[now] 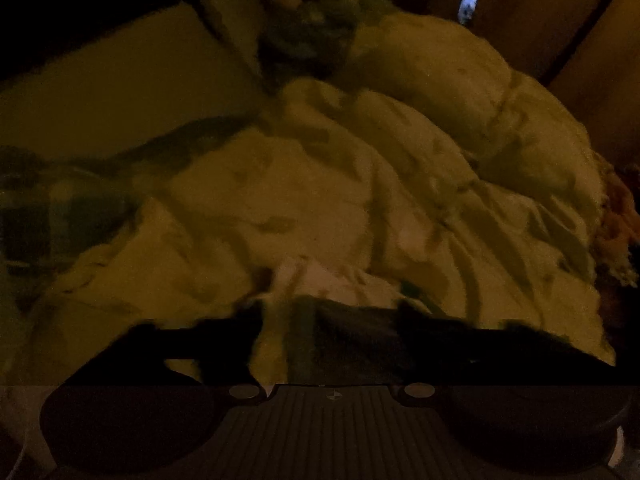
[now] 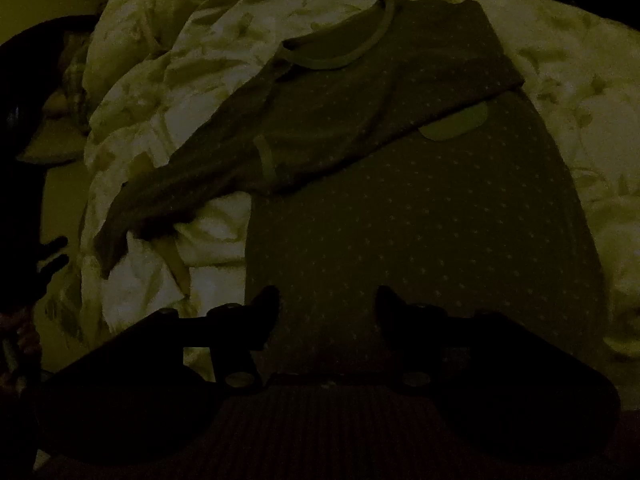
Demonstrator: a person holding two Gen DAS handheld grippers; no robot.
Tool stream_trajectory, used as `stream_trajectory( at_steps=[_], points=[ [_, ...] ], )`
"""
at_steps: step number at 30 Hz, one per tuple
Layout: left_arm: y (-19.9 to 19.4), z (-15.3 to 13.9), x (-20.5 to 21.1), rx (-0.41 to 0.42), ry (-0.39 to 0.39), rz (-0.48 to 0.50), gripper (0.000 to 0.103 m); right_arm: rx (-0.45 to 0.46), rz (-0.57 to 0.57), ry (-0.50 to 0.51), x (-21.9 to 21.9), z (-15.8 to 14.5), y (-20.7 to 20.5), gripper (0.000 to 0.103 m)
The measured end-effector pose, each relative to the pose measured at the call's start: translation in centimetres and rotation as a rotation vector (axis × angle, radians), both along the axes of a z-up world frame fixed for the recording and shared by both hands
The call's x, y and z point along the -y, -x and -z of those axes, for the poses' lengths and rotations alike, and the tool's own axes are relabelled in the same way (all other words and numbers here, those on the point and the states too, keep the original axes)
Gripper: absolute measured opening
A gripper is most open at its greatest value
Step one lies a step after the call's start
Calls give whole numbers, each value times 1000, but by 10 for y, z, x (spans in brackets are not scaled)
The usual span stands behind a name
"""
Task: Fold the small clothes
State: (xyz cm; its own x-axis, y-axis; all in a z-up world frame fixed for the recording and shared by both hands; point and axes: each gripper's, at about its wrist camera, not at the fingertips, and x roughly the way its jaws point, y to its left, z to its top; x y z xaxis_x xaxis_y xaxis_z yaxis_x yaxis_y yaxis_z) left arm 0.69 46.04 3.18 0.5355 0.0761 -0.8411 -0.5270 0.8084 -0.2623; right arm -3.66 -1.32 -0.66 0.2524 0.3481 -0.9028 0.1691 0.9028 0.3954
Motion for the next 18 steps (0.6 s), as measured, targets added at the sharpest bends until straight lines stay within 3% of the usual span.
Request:
stream_trajectory(
  at_steps=[7,10,16,18],
  points=[
    [-6,29,-11,-90,133,3,103,-40,61,4,12,9,11,60],
    [-3,33,-6,-91,198,-14,103,-48,60,5,12,11,14,60],
    [19,40,-9,-41,472,-102,103,-46,64,9,13,11,16,64],
    [24,53,-8,-79,495,-125,103,-50,70,6,13,12,16,64]
  ],
)
